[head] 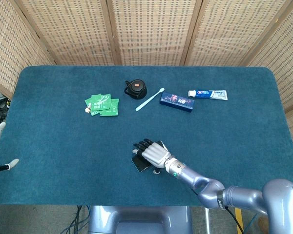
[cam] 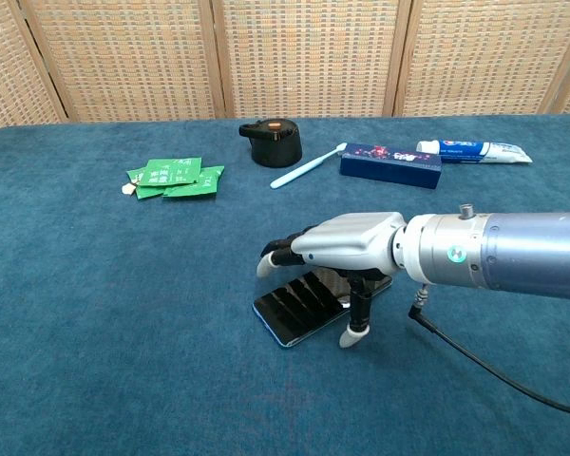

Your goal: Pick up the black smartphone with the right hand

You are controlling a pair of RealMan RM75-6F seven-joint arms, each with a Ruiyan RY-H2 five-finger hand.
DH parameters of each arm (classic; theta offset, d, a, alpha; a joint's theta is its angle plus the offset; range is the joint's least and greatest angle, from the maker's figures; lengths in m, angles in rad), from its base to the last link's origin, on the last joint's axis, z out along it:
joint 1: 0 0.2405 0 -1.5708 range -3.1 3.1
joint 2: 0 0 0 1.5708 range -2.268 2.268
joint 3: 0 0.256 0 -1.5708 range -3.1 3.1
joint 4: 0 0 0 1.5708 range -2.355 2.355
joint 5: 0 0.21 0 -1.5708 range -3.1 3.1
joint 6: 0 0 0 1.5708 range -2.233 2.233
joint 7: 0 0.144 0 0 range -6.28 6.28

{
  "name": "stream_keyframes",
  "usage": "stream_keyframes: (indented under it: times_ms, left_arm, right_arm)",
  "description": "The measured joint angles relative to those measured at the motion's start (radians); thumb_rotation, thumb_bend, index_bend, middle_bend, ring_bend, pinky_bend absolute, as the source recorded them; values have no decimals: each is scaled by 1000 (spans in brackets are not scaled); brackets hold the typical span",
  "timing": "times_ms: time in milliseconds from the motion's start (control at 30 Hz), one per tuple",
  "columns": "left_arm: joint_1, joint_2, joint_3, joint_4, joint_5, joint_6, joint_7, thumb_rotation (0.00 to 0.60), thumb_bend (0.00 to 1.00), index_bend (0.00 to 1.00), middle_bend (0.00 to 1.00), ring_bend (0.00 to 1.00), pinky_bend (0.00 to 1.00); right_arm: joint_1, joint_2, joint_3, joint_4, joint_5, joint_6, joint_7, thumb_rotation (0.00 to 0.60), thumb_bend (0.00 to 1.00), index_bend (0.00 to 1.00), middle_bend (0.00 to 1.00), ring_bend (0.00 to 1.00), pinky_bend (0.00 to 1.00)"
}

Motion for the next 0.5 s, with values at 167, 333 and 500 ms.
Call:
stream_keyframes:
  times_ms: [167, 333, 500]
  left_arm:
    - [-2, 0, -5, 5, -12, -5, -5, 600, 0, 0, 0, 0, 0]
    - [-3, 3, -7, 7, -18, -6, -12, 600, 0, 0, 0, 0, 0]
    - [-2, 6, -8, 8, -20, -7, -21, 600, 0, 0, 0, 0, 0]
  right_arm:
    - [36, -12, -3, 12, 62, -38, -42, 600, 132, 128, 0, 0, 0]
    - [62, -27, -14, 29, 124, -59, -83, 600, 245, 200, 0, 0, 0]
    - [80, -45, -23, 43, 178, -57, -109, 600, 404, 442, 0, 0, 0]
